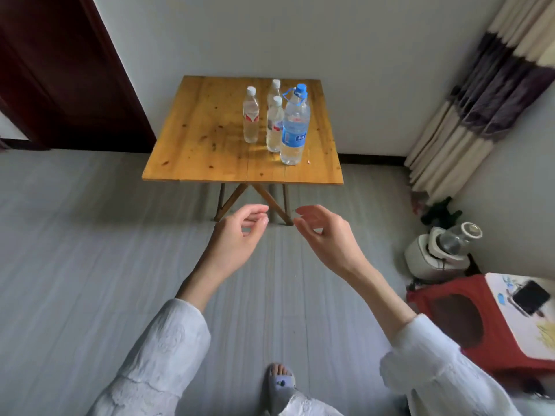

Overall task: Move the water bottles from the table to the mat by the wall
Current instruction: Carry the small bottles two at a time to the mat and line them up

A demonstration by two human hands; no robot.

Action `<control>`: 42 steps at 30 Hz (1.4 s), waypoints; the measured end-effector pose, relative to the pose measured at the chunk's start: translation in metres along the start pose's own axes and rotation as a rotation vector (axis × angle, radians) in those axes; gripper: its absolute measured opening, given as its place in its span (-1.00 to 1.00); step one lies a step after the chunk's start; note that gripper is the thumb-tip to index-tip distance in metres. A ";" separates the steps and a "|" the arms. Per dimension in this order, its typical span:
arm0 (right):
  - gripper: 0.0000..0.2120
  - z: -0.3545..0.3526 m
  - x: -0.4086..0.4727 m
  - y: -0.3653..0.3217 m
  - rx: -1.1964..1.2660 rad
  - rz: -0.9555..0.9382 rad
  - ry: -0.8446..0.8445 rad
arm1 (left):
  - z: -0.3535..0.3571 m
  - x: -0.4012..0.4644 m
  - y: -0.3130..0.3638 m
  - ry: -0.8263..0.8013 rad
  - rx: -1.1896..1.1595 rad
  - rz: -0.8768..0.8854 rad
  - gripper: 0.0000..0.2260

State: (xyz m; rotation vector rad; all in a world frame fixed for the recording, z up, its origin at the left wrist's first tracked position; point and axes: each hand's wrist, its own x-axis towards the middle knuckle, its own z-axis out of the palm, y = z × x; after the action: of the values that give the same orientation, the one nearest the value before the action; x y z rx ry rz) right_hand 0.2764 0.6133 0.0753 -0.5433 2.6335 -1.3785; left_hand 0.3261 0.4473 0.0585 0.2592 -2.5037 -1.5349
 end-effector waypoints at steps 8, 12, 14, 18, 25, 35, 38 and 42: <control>-0.79 0.014 0.167 -0.009 0.004 -0.005 -0.067 | -0.028 0.156 -0.024 0.029 -0.022 -0.039 -0.82; -0.78 0.039 0.244 -0.011 -0.009 0.011 -0.062 | -0.051 0.236 -0.050 0.000 -0.032 -0.042 -0.82; -0.78 0.054 0.286 -0.012 -0.026 0.023 -0.035 | -0.065 0.280 -0.066 -0.021 -0.009 -0.035 -0.81; -0.78 0.084 0.367 -0.019 -0.025 0.070 0.021 | -0.098 0.364 -0.096 -0.077 0.022 -0.040 -0.81; -0.60 0.115 0.471 -0.007 -0.184 0.204 0.076 | -0.107 0.480 -0.133 -0.167 0.082 -0.053 -0.74; -0.56 0.115 0.569 0.037 -0.452 0.429 0.034 | -0.068 0.580 -0.171 -0.299 0.194 -0.095 -0.52; -0.67 0.113 0.585 0.045 -0.596 0.425 -0.085 | -0.054 0.609 -0.169 -0.292 0.290 -0.087 -0.45; -0.69 0.111 0.595 0.053 -0.732 0.479 -0.192 | -0.031 0.629 -0.166 -0.358 0.363 -0.007 -0.53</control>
State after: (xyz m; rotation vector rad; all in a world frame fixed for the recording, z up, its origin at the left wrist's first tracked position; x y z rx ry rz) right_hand -0.2601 0.3370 0.0038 -0.0676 2.7777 -0.2035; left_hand -0.2658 0.1904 -0.0299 0.0439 -3.0600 -1.2055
